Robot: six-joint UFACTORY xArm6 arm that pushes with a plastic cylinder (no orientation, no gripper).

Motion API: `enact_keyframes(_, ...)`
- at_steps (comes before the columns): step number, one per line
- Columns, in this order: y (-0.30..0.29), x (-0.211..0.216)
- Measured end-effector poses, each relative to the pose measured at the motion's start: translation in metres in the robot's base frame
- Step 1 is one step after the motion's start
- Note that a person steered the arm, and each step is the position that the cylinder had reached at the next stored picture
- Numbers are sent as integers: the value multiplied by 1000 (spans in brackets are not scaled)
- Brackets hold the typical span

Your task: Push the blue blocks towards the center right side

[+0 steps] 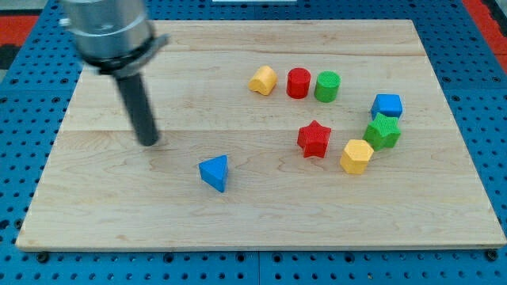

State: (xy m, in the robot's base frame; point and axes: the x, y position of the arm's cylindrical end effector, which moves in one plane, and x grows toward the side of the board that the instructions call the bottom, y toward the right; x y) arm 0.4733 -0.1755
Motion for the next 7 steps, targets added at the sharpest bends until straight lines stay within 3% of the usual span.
enact_keyframes(1,4,88)
enact_keyframes(2,68,71)
enact_keyframes(4,197,-76)
enact_keyframes(5,191,-71)
enact_keyframes(7,78,4)
